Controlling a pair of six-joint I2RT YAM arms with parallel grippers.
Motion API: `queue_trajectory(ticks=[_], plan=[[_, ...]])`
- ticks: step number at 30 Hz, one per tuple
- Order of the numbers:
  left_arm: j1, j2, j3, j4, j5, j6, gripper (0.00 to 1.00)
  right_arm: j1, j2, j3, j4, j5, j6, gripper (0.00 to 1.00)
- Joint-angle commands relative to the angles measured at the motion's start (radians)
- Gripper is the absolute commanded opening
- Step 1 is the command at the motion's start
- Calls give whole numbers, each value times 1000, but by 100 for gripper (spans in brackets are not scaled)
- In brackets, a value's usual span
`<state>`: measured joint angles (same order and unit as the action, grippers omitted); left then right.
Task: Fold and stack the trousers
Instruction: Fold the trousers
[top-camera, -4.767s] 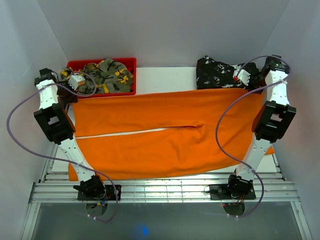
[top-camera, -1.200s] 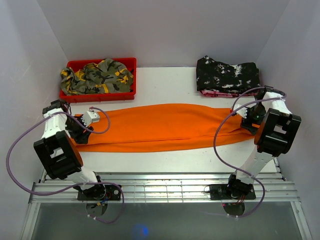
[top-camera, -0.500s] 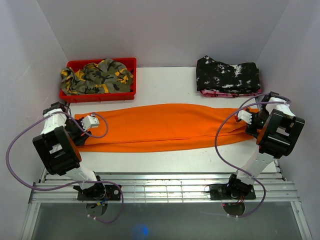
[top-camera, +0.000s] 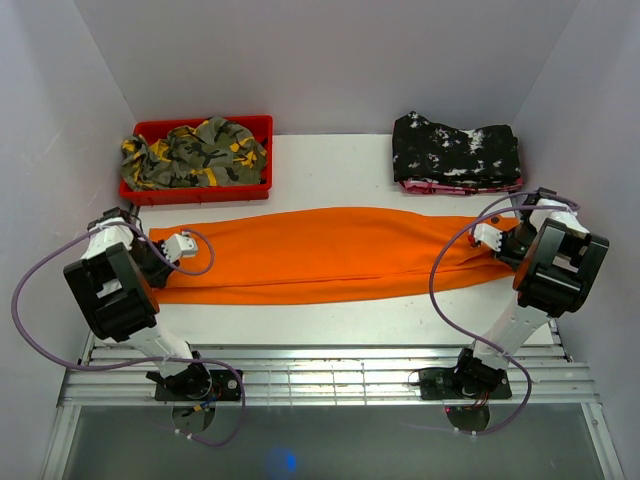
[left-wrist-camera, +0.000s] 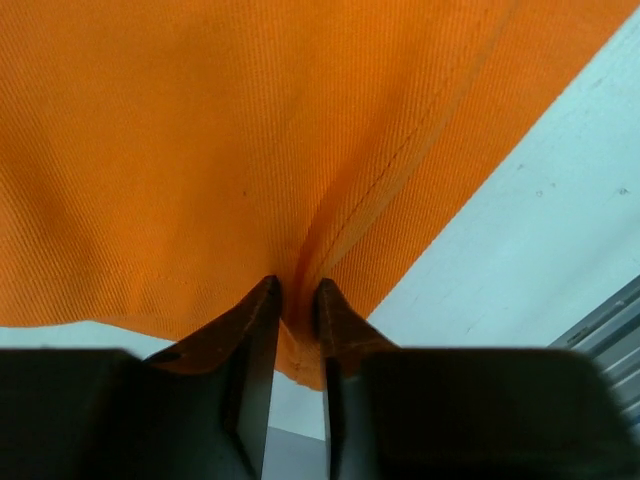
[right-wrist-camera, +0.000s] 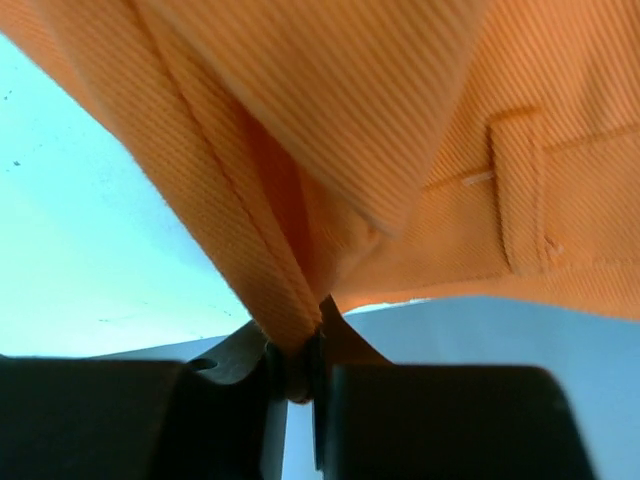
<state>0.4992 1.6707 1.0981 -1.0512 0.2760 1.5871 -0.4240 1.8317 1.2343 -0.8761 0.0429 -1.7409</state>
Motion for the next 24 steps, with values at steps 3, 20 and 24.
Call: queue_trajectory(ticks=[3,20,24], plan=[[16,-20,92,25,34,-7,11,-12,-28,65,9,-32,-11,8],[127,-104,272,-10,150,-7,0,-25,-74,159,5,-159,-32,8],[160,-140,312,-36,184,11,0,-25,-83,168,5,-175,-35,8]])
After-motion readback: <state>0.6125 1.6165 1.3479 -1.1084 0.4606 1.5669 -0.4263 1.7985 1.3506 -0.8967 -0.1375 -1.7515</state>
